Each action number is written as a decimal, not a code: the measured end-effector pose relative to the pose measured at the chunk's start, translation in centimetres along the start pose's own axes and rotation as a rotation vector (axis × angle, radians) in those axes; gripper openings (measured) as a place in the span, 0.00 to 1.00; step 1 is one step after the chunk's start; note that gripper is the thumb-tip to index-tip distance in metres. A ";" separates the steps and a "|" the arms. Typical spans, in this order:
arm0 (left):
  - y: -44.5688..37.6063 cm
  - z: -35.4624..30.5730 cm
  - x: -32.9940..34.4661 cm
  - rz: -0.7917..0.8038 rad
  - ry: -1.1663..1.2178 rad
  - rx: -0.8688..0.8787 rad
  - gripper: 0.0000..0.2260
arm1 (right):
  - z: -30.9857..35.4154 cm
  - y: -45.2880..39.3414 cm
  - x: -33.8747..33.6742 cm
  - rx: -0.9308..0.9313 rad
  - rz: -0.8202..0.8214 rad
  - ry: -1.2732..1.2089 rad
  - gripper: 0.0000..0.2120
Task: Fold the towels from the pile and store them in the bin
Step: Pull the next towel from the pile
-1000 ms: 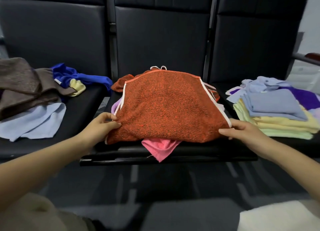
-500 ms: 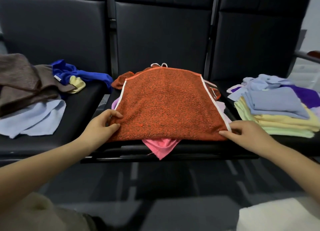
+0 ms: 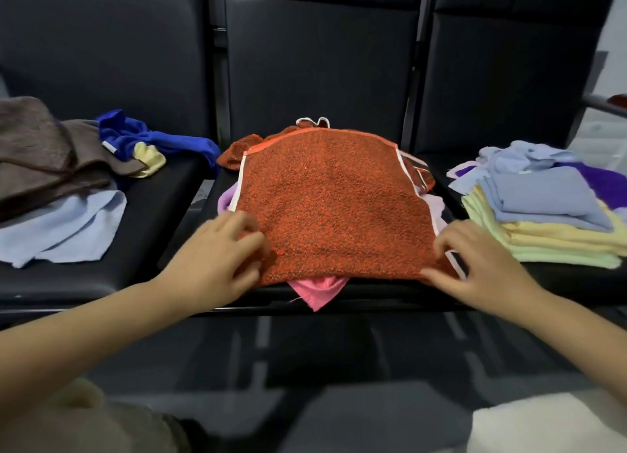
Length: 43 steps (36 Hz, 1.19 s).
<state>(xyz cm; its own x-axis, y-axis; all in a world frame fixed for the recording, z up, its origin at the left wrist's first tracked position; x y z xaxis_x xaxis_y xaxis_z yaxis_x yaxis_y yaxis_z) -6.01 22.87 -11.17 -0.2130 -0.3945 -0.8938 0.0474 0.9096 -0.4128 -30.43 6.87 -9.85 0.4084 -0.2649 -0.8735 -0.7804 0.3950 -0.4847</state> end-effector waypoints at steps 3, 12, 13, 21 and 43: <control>0.1 -1.5 1.8 0.081 0.071 0.082 0.17 | 2.4 0.3 3.0 -0.167 0.130 0.023 0.20; -1.2 1.2 0.2 -0.071 0.215 0.003 0.12 | -2.2 -0.6 3.2 0.044 0.115 -0.012 0.06; -1.2 1.5 -0.2 -0.108 0.203 -0.008 0.11 | -2.7 -0.6 3.4 0.072 0.121 -0.015 0.06; -4.7 3.1 -5.5 -0.240 0.060 -0.015 0.31 | -7.1 -2.9 -2.6 0.510 -0.251 -0.575 0.10; -4.5 4.8 -0.8 0.126 0.878 -0.410 0.12 | -5.4 -3.5 0.5 0.693 -0.072 -0.745 0.14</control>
<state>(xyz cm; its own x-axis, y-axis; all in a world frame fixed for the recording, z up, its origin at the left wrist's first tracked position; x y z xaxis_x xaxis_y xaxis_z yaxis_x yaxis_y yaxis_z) -1.37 18.44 -9.44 -0.8885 -0.2050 -0.4105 -0.1882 0.9788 -0.0813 -30.06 0.63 -8.37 0.8192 0.2131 -0.5325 -0.3930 0.8847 -0.2505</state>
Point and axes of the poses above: each hand's wrist, its own y-axis away from the middle knuckle, its own x-axis out of the palm, z = x × y, the point moved 10 cm from there along -y, towards the middle knuckle, and after that the axes turned 11 degrees about y, right-handed, at the moved point
